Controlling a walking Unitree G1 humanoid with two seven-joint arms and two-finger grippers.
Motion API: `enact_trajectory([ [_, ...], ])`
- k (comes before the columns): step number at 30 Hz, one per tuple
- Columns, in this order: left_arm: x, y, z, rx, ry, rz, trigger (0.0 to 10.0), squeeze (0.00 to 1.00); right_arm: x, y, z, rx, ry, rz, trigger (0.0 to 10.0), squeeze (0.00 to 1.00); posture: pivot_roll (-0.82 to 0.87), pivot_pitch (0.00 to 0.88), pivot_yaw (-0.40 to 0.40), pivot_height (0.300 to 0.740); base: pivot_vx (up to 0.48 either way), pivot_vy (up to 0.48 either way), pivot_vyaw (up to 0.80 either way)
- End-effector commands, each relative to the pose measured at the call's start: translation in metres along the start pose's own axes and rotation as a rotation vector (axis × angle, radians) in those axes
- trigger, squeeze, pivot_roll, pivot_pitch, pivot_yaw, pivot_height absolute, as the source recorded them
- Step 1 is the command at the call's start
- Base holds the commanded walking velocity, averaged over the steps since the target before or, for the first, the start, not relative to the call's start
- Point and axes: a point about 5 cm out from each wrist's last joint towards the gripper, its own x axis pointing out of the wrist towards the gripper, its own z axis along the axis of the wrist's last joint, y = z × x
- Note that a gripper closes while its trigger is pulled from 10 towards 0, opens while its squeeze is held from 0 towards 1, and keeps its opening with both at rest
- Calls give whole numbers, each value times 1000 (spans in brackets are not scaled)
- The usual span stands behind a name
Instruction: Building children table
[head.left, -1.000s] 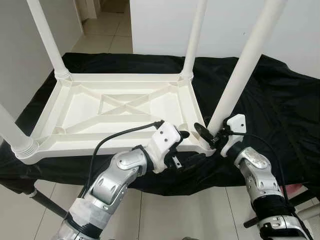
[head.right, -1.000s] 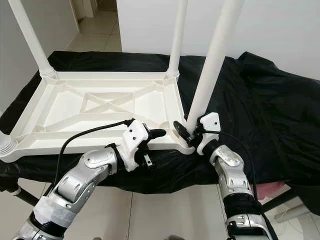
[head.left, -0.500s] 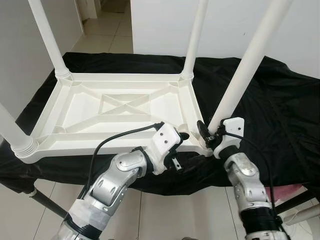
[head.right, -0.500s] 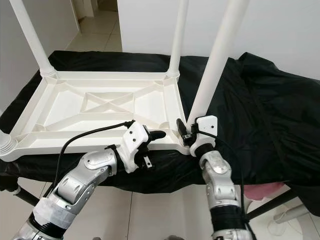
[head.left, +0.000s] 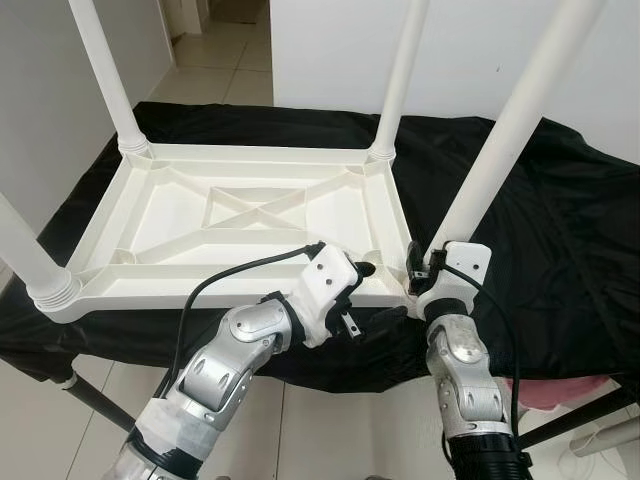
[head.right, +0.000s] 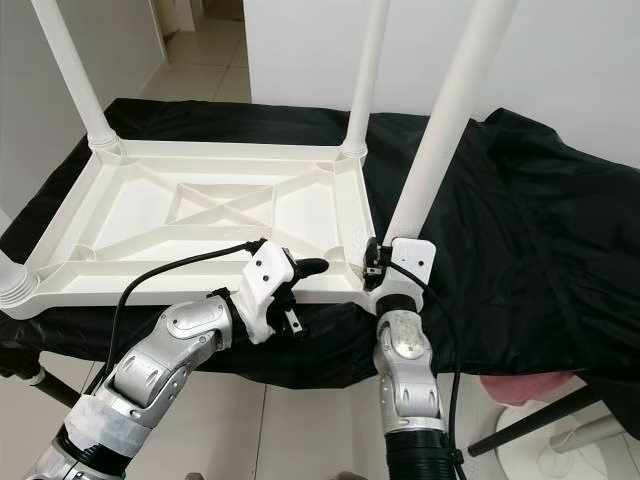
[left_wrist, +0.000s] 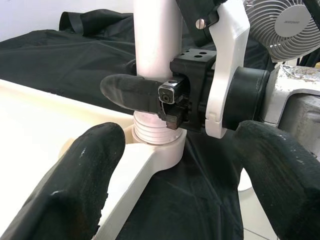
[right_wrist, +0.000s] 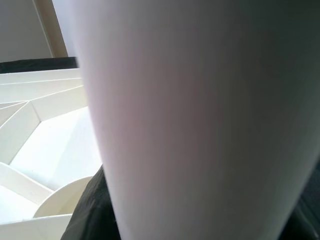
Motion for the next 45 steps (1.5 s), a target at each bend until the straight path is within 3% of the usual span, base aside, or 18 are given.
enact_trajectory([
  [1, 0, -3, -2, -2, 6, -41, 10000, 0, -4, -6, -9, 29, 59, -37, 10000, 424, -87, 0, -22, 740, 0, 0, 0],
  [2, 0, -3, -2, -2, 6, -41, 10000, 0, -4, -6, -9, 29, 59, -37, 10000, 424, -87, 0, -22, 740, 0, 0, 0],
  [3, 0, -2, -2, 2, 7, -40, 10000, 0, -5, -7, -8, 25, 59, -37, 10000, 1000, -85, 0, -22, 740, 0, 0, 0],
  [9, 0, 1, -2, 5, 4, -30, 10000, 0, -5, -6, -6, 27, 52, -17, 10000, 1000, -83, 0, -26, 740, 0, 0, 0],
  [15, -1, -1, -2, 8, 2, -29, 10000, 0, -7, -14, -1, -11, 34, 94, 10000, 1000, -79, 0, -28, 740, 0, 0, 0],
  [16, -1, 0, -2, 13, 4, -30, 10000, 0, -8, -17, 0, -18, 30, 127, 10000, 596, -80, 0, -27, 740, 0, 0, 0],
  [18, -2, 0, -2, 16, 6, -30, 10000, 0, -8, -19, 0, -23, 29, 149, 10000, 596, -80, 0, -25, 740, 0, 0, 0],
  [19, -2, 0, -3, 19, 7, -30, 10000, 0, -8, -21, 2, -33, 22, 190, 10000, 0, -81, 0, -24, 740, 0, 0, 0],
  [20, -2, 0, -3, 19, 7, -30, 10000, 0, -8, -21, 2, -33, 22, 190, 10000, 0, -81, 0, -24, 740, 0, 0, 0],
  [24, -3, 2, -2, 24, 10, -34, 10000, 0, 0, -30, 12, -94, -17, 379, 10000, 0, -80, 0, -23, 740, 0, 0, 0],
  [28, -4, 2, -2, 26, 9, -34, 10000, 0, 7, -36, 15, -111, -18, 452, 10000, 0, -78, 0, -25, 740, 0, 0, 0],
  [35, -3, 2, -1, 26, 6, -31, 10000, 0, 13, -35, 13, -120, 2, 555, 10000, 0, -71, 0, -26, 740, 0, 0, 0],
  [37, -3, 3, -1, 27, 4, -26, 10000, 0, 15, -31, 10, -131, 27, 637, 10000, 0, -69, 0, -23, 740, 0, 0, 0],
  [45, -2, 5, 0, 29, 0, -21, 10000, 0, 20, -27, -2, -144, 69, 715, 10000, 0, -70, 0, -17, 740, 0, 0, 0],
])
